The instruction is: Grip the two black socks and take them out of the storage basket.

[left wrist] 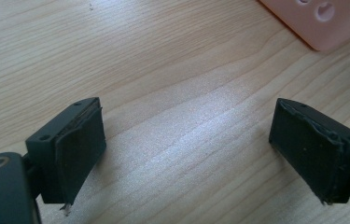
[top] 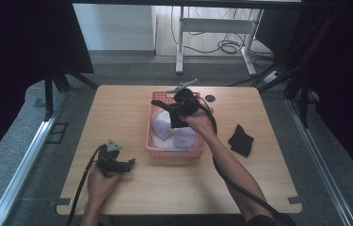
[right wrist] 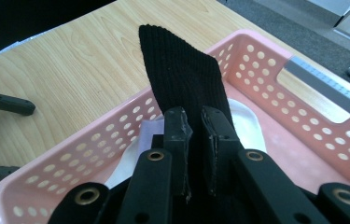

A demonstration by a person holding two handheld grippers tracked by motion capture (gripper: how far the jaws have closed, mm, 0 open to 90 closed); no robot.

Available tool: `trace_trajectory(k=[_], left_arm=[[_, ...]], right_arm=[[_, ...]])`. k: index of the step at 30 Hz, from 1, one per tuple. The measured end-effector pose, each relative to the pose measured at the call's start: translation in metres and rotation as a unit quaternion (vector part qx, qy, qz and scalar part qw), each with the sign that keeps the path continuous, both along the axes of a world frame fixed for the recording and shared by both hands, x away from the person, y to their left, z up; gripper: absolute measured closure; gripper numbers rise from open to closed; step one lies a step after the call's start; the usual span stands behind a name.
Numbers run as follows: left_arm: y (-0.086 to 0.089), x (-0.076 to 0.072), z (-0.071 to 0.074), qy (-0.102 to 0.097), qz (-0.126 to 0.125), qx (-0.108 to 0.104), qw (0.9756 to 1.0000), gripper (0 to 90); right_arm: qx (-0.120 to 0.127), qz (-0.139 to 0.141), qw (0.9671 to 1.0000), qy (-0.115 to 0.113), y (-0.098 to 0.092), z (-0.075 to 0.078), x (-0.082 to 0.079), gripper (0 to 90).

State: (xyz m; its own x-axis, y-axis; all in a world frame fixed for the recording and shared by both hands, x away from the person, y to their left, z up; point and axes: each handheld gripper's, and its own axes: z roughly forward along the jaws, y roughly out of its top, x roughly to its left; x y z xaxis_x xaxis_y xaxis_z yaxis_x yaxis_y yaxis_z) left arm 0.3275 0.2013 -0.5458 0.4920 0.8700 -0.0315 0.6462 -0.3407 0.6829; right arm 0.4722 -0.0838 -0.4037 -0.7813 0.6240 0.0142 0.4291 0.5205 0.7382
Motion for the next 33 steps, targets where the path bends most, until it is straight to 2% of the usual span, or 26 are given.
trace_trajectory(k=[10,18,27,33], left_arm=[[0.000,0.000,0.000,-0.002,0.001,-0.001,1.0000,10.3],[0.000,0.000,0.000,-0.002,0.000,0.000,1.0000,10.3],[0.000,0.000,0.000,-0.002,0.000,-0.001,1.0000,10.4],[0.000,0.000,0.000,-0.002,0.001,-0.001,1.0000,10.4]], right_arm=[[0.017,0.002,0.9998,-0.012,-0.018,0.017,-0.009,80.7],[0.019,-0.005,0.9994,-0.027,-0.037,0.031,-0.018,80.6],[0.015,-0.027,0.9987,-0.040,-0.066,0.042,-0.024,80.7],[0.010,-0.052,0.9976,-0.044,-0.087,0.047,-0.028,80.7]])
